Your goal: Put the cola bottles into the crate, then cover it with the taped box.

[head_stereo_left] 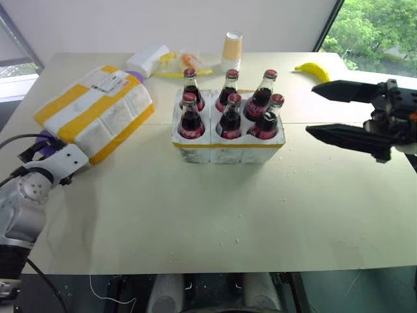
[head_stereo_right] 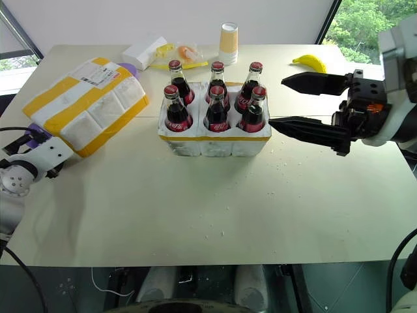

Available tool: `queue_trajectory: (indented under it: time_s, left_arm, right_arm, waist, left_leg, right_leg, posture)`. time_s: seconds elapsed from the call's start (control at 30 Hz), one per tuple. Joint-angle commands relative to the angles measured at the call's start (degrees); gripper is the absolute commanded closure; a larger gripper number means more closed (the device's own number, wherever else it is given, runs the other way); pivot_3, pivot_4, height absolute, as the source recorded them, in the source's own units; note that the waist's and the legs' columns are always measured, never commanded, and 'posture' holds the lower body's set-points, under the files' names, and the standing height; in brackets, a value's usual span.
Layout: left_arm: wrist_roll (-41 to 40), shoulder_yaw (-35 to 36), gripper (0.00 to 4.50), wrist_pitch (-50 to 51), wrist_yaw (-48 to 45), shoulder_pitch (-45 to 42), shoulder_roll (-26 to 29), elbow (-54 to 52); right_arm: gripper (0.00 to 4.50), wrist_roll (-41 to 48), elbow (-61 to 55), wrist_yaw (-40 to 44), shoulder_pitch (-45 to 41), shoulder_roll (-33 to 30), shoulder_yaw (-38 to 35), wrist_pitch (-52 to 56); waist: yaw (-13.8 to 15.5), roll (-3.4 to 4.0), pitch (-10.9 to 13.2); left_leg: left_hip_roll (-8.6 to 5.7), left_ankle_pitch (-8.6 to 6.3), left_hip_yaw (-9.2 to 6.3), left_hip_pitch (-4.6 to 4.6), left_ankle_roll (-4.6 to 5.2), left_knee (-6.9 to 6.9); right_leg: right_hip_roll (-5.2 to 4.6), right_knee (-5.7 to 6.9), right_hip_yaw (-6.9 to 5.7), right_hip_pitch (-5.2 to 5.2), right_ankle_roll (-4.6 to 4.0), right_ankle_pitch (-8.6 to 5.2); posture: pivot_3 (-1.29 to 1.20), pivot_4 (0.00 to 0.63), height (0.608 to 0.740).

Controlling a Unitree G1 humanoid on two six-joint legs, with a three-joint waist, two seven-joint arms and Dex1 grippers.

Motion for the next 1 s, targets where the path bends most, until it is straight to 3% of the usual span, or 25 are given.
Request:
queue_trajectory:
  time_s: [0.03,0.13,0.23,0.37,0.47,0.73,0.87,1.0]
  left_arm:
    - [1.4,-1.3,0.0,-3.1,1.4,-3.4,-0.3,4.0]
    - [2.0,-2.8,0.0,-6.0,2.4,-6.1,-0.6,7.9]
    - [2.6,-3.3,0.8,-8.0,3.6,-7.5,-0.6,10.6]
    - [2.6,-2.9,2.87,-9.4,4.6,-7.9,-0.4,12.1]
    - [2.8,-1.4,3.85,-9.4,5.6,-7.9,0.5,12.3]
    - [-1.4,4.3,3.85,-11.6,5.0,-13.9,3.4,9.6]
    - [-2.8,4.5,3.85,-15.0,4.4,-22.9,5.2,9.1]
    - [-7.9,3.2,3.85,-19.5,-0.5,-33.1,2.5,7.3]
  right_arm:
    - [0.07,2.1,-1.3,-1.2,-0.3,-1.2,-2.8,-0.2]
    - [0.07,2.6,-1.2,-1.6,-0.3,-1.5,-2.8,-0.4]
    - [0.0,2.8,-0.9,-1.9,-0.3,-1.6,-2.5,-0.7]
    - [0.0,2.7,-0.7,-1.8,-0.2,-1.6,-2.3,-1.0]
    - [0.0,1.4,-0.5,-0.8,1.0,-2.0,-2.1,-1.6]
    - [0.0,-2.1,1.9,2.3,5.4,-4.1,-1.9,-2.8]
    - [0.0,-4.4,2.3,2.2,5.2,-3.8,-1.1,-4.7]
    - [0.0,-5.1,2.1,2.3,6.2,-3.3,-1.2,-5.1]
  waist:
    - [0.0,-0.01,0.0]
    - [0.0,-0.02,0.0]
    - [0.0,-0.03,0.0]
    - [0.1,-0.01,0.0]
    - [0.3,-0.02,-0.1]
    - [0.8,-0.11,0.0]
    - [1.1,-0.15,0.0]
    - [1.1,-0.28,-0.1]
  left_leg:
    - [0.0,0.0,0.0,0.0,0.0,0.02]
    - [0.0,0.0,-0.01,0.0,0.01,0.06]
    - [0.0,0.0,0.0,0.0,0.01,0.07]
    - [0.0,0.0,0.0,0.03,0.02,0.08]
    - [0.0,-0.01,-0.01,0.05,0.03,0.11]
    - [0.04,-0.01,0.0,0.02,0.04,0.16]
    - [0.04,-0.02,0.0,-0.04,0.05,0.23]
    - [-0.04,-0.03,-0.04,-0.07,0.08,0.3]
  right_leg:
    - [0.0,0.01,0.0,0.0,0.0,0.0]
    - [-0.01,0.03,0.0,0.02,0.0,0.0]
    - [-0.01,0.03,0.0,0.02,0.0,0.0]
    - [-0.02,0.05,0.0,0.05,0.0,0.0]
    - [-0.02,0.06,0.0,0.07,0.0,0.0]
    - [0.01,0.07,0.0,0.06,0.0,0.0]
    - [0.01,0.08,-0.01,0.07,0.01,0.01]
    - [0.03,0.04,-0.05,0.16,0.01,0.01]
  posture:
    - [0.0,0.15,0.74]
    - [0.0,0.15,0.74]
    - [0.0,0.15,0.74]
    - [0.0,0.15,0.74]
    - [0.0,0.15,0.74]
    - [0.0,0.15,0.74]
    - [0.0,0.15,0.74]
    - [0.0,0.15,0.74]
